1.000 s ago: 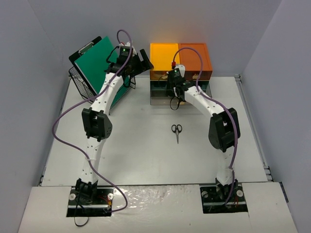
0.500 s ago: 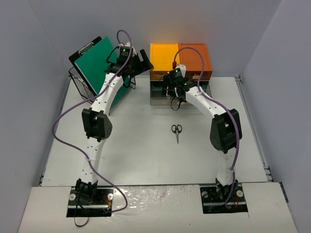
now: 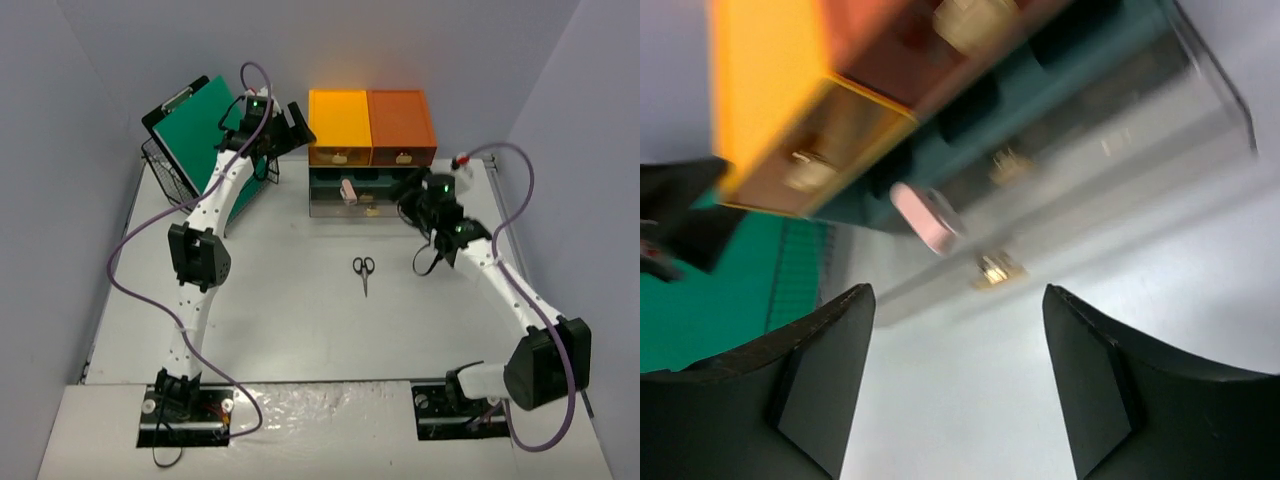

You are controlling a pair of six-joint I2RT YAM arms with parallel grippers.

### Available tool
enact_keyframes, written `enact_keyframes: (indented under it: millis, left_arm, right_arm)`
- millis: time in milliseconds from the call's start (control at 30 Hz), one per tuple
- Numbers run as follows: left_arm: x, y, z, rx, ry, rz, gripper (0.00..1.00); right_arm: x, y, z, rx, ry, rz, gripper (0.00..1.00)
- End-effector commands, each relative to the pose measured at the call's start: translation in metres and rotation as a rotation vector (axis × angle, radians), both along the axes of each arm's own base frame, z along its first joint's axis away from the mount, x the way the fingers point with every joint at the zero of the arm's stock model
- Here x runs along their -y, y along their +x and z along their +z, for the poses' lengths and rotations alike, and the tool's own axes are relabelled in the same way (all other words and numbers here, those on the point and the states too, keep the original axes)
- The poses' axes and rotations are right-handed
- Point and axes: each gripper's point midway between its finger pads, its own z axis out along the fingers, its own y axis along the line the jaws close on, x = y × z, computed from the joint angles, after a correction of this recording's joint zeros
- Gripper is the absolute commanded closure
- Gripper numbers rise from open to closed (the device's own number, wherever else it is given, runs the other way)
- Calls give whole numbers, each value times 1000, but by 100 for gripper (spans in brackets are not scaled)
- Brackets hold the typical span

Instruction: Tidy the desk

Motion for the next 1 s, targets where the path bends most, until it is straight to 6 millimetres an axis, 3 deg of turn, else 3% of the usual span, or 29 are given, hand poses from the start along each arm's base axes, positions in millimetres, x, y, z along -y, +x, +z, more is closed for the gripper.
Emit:
enact_keyframes:
  millis: [0,100,333,467,767,967]
  left_arm:
    - [-46,7,-6,-21,85,91,21]
    - [-46,6,-5,-20,86,92,21]
    - [-47,6,-5,-21,89,90,21]
    - [-47,6,-5,-22,89,92,21]
    - [-47,5,-4,-20,89,90,21]
    - [-47,5,-5,-21,91,90,21]
  right_arm:
    - [-49,-19,-73,-54,548,20,35]
    - [-65,-19,-88,-99,648,60,34]
    - [-73,5,-88,-73,656,80,33]
    - [-72,26,-85,-64,649,79,32]
    - [-64,83,-100,-72,610,73,32]
    - [-61,121,-90,-19,587,104,32]
